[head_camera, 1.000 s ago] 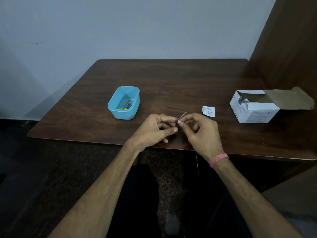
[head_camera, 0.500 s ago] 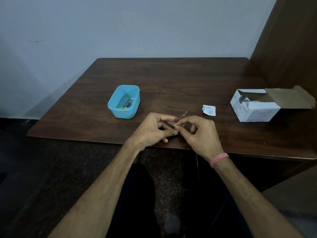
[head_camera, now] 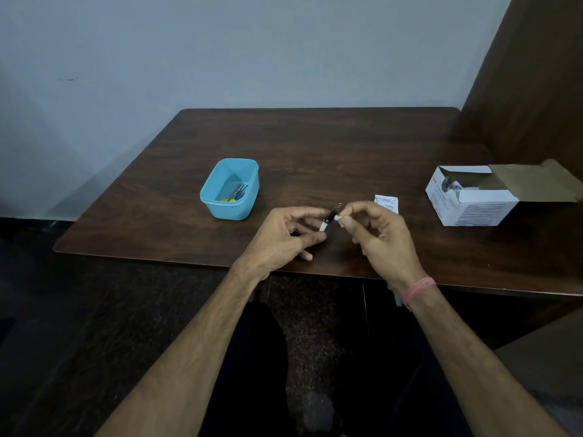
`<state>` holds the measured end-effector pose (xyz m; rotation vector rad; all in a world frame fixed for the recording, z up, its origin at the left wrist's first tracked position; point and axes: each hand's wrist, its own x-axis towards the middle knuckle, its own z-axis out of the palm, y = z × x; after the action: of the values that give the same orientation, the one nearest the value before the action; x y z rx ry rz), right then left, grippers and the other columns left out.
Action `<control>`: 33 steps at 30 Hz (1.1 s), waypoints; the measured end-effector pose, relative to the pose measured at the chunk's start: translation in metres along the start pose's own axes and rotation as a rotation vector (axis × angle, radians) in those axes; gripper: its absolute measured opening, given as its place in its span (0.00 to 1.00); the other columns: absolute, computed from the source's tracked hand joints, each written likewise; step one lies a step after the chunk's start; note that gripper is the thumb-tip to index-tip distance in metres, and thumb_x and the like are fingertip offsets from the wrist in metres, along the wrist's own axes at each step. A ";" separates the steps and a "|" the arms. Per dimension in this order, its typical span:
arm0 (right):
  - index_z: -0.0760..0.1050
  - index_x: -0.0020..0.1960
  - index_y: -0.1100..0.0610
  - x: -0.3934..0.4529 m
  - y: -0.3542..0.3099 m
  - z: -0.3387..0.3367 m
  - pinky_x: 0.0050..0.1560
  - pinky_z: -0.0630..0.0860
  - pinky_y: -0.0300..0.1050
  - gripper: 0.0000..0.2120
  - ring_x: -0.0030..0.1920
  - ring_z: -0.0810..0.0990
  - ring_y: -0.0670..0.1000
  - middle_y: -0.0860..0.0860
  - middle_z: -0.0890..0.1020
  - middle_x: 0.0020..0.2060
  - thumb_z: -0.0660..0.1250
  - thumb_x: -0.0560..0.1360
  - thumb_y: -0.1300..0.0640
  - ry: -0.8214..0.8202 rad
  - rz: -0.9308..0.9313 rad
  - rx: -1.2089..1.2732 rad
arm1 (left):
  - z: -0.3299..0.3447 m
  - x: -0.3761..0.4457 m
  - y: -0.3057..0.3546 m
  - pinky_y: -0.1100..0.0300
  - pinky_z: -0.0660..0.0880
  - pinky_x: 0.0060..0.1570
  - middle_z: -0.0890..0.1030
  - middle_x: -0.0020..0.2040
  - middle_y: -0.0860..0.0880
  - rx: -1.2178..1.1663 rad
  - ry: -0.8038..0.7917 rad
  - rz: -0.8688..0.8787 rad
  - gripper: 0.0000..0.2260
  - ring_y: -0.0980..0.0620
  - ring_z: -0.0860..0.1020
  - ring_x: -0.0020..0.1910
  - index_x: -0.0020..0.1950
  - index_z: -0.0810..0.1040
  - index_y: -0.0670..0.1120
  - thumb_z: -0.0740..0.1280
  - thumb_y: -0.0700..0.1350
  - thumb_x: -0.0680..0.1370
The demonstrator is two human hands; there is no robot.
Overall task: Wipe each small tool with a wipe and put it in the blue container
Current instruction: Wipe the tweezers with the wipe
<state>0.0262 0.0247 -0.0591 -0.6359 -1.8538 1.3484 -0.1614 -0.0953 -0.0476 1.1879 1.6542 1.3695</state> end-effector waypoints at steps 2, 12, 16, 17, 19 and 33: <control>0.84 0.54 0.54 0.000 -0.004 -0.003 0.35 0.76 0.39 0.02 0.40 0.81 0.47 0.49 0.87 0.47 0.74 0.83 0.60 0.036 0.000 0.069 | 0.002 -0.001 0.002 0.61 0.85 0.35 0.89 0.48 0.59 0.020 0.007 -0.012 0.18 0.59 0.87 0.46 0.66 0.88 0.52 0.78 0.35 0.81; 0.85 0.52 0.54 -0.004 -0.004 0.004 0.36 0.85 0.46 0.02 0.43 0.89 0.52 0.54 0.87 0.47 0.76 0.82 0.60 0.117 0.062 0.039 | 0.005 -0.002 -0.003 0.60 0.84 0.36 0.90 0.49 0.52 0.077 0.072 0.005 0.08 0.58 0.86 0.47 0.61 0.91 0.48 0.77 0.40 0.83; 0.85 0.52 0.55 -0.006 -0.007 0.007 0.37 0.87 0.47 0.01 0.43 0.90 0.53 0.54 0.88 0.46 0.77 0.82 0.59 0.133 0.069 0.019 | 0.005 -0.002 -0.004 0.58 0.87 0.39 0.88 0.48 0.45 0.008 0.148 0.024 0.07 0.56 0.85 0.47 0.60 0.91 0.45 0.76 0.38 0.83; 0.85 0.52 0.55 -0.007 -0.007 0.008 0.37 0.87 0.46 0.01 0.42 0.90 0.52 0.54 0.88 0.45 0.77 0.81 0.59 0.126 0.063 0.002 | 0.006 -0.001 -0.005 0.58 0.87 0.39 0.87 0.48 0.45 -0.017 0.176 0.032 0.07 0.55 0.84 0.46 0.60 0.90 0.43 0.76 0.37 0.83; 0.85 0.52 0.55 -0.009 -0.008 0.010 0.37 0.87 0.47 0.02 0.42 0.91 0.52 0.53 0.88 0.44 0.77 0.81 0.60 0.104 0.058 -0.024 | 0.007 0.000 -0.007 0.57 0.87 0.40 0.85 0.47 0.44 -0.069 0.223 0.042 0.06 0.55 0.83 0.46 0.59 0.90 0.41 0.76 0.36 0.83; 0.87 0.49 0.56 -0.010 -0.015 0.011 0.46 0.88 0.49 0.04 0.44 0.91 0.55 0.55 0.89 0.40 0.80 0.78 0.61 -0.074 0.091 0.021 | 0.003 -0.002 -0.006 0.59 0.88 0.48 0.91 0.56 0.46 -0.233 0.180 0.020 0.08 0.53 0.89 0.58 0.62 0.88 0.42 0.73 0.35 0.85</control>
<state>0.0235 0.0060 -0.0494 -0.6746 -1.8863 1.4658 -0.1589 -0.0963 -0.0540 0.9728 1.5545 1.6726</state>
